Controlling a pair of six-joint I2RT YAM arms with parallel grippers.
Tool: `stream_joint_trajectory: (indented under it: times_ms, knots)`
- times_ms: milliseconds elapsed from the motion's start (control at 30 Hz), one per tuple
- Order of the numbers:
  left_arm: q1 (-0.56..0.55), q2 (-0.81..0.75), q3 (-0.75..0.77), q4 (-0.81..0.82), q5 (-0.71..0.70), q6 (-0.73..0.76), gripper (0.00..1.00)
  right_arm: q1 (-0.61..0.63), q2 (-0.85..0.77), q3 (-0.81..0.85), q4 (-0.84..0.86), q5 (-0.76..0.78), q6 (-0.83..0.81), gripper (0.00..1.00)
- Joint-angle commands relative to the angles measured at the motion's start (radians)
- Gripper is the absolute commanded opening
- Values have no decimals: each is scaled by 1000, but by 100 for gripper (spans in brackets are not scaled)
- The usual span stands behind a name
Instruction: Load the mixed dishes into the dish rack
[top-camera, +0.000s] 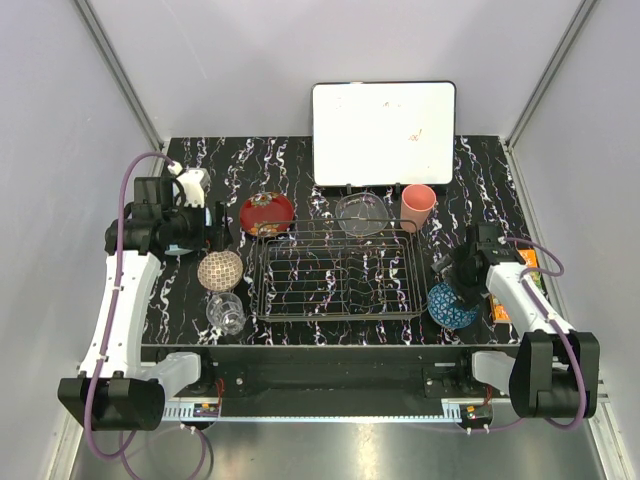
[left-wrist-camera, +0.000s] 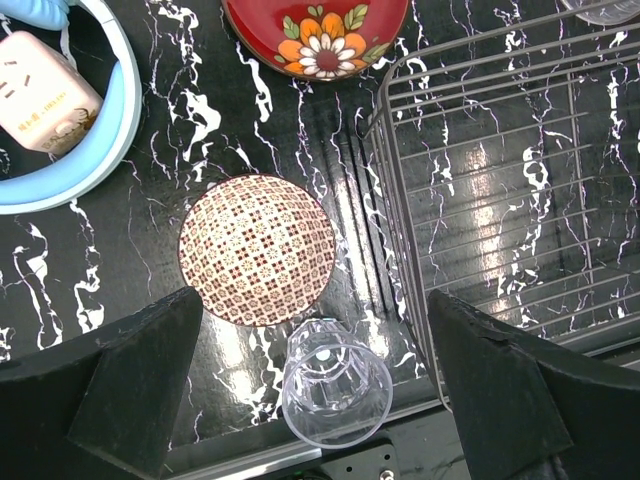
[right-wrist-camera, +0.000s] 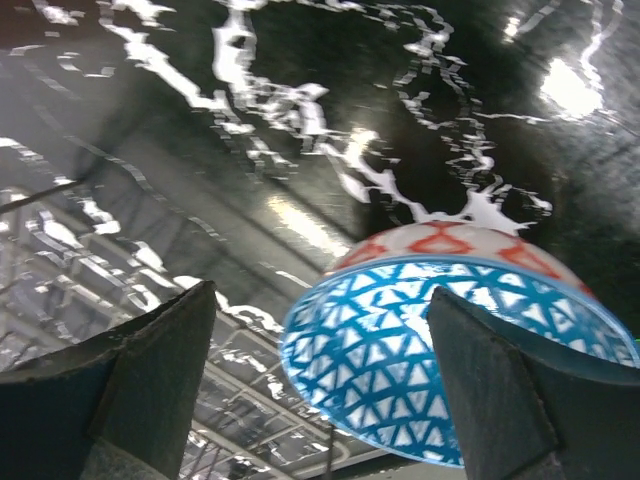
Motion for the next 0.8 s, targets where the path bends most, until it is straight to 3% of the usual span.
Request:
stream_joint_trajectory:
  times_ms: [0, 67, 100, 167, 200, 300, 533, 767]
  knots:
    - [-2, -21, 6, 45, -22, 17, 99, 3, -20, -20, 34, 47, 11, 86]
    - [-1, -18, 6, 47, -22, 17, 99, 1, -32, -27, 37, 56, 10, 79]
    - [-2, -18, 6, 50, -22, 16, 99, 3, -37, -29, 40, 59, 8, 67]
    - [-1, -15, 6, 51, -23, 14, 99, 3, -35, -30, 47, 70, 8, 57]
    - [-2, -15, 7, 50, -25, 14, 99, 3, -31, -29, 54, 76, 8, 44]
    - [-2, -20, 6, 51, -34, 19, 99, 3, -2, -17, 73, 86, 8, 30]
    - [-2, -40, -8, 54, -54, 34, 99, 3, 118, 59, 100, 123, -2, 18]
    - [-2, -41, -29, 64, -57, 36, 99, 3, 234, 160, 140, 119, -15, 15]
